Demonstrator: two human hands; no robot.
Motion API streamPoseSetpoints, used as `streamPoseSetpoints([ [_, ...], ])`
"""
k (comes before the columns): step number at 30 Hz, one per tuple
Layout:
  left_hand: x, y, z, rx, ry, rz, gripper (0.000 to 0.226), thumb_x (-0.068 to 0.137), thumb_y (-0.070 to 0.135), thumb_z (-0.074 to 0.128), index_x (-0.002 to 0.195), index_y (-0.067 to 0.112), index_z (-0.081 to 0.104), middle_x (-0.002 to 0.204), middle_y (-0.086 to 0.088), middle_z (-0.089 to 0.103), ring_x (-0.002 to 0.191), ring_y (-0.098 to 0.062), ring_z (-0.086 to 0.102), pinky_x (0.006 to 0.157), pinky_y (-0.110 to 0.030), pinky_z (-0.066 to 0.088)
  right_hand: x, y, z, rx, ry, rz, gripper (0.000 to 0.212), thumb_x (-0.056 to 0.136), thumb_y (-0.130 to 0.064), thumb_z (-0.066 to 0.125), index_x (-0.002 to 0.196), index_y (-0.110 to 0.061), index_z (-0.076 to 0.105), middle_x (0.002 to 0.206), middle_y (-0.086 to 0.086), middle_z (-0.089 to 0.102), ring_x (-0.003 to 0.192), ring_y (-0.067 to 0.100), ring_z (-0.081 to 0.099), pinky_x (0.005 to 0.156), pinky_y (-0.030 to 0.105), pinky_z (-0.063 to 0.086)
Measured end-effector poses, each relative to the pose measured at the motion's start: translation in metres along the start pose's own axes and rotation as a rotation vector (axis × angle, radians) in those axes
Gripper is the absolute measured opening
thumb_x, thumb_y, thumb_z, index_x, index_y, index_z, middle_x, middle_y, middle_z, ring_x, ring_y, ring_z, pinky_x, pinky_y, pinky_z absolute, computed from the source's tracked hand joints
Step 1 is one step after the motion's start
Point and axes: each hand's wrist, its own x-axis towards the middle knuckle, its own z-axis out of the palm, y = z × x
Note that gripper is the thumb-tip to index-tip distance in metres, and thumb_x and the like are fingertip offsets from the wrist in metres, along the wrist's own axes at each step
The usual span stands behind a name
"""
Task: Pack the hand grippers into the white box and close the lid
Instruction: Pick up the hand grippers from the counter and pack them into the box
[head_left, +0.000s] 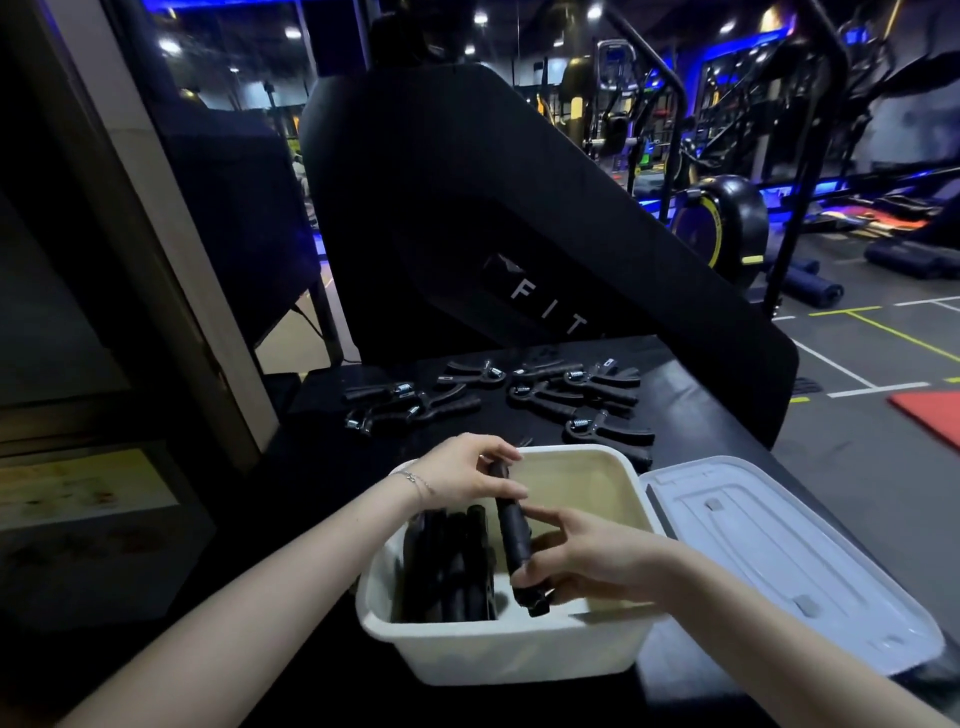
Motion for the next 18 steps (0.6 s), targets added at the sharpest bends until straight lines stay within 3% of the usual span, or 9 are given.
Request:
streamPoseSetpoints([
  [4,0.003,-0.01,0.009,0.071,0.046,0.042,0.034,0.063,0.034,0.085,0.091,0.024,0.068,0.079,0.017,0.063,0.08,-0.005,0.058,0.076,-0.018,0.049,0.002,-0.004,0.003,-0.187,-0.016,0.109,0.054,0.076,0.001,0.072,0.11,-0.034,0.048,0.085,0.001,0.067,0.088,0.021,0.062,0.086,0.035,0.048],
  [7,0.006,-0.013,0.02,0.151,0.017,0.099,0.039,0.064,0.032,0.084,0.095,0.016,0.068,0.077,0.015,0.059,0.079,-0.006,0.057,0.072,-0.012,0.045,0.014,-0.001,0.008,-0.328,-0.034,0.249,0.052,0.08,0.003,0.065,0.127,-0.011,0.047,0.082,0.0,0.058,0.079,0.013,0.058,0.072,0.022,0.047],
  [11,0.01,-0.02,0.026,0.264,-0.024,0.122,0.042,0.069,0.036,0.081,0.1,0.011,0.067,0.088,0.0,0.066,0.08,-0.007,0.056,0.071,-0.009,0.041,0.03,0.0,0.008,-0.412,-0.081,0.33,0.028,0.084,0.002,0.06,0.101,-0.019,0.052,0.091,0.001,0.061,0.083,0.011,0.059,0.067,0.016,0.045],
  [16,0.008,-0.031,0.025,0.353,-0.064,0.098,0.044,0.074,0.04,0.075,0.107,0.014,0.065,0.1,-0.003,0.067,0.089,-0.011,0.057,0.079,-0.018,0.043,0.039,0.003,0.009,-0.444,-0.083,0.37,0.04,0.085,-0.004,0.062,0.119,-0.019,0.048,0.114,0.004,0.06,0.119,0.021,0.057,0.077,0.022,0.044],
  [18,0.007,-0.033,0.026,0.427,-0.09,0.115,0.045,0.078,0.042,0.071,0.112,0.014,0.063,0.108,-0.003,0.066,0.101,-0.017,0.057,0.087,-0.025,0.045,0.04,0.003,0.009,-0.455,-0.086,0.389,0.046,0.086,-0.008,0.063,0.128,-0.017,0.046,0.125,0.005,0.06,0.123,0.018,0.054,0.076,0.022,0.043],
])
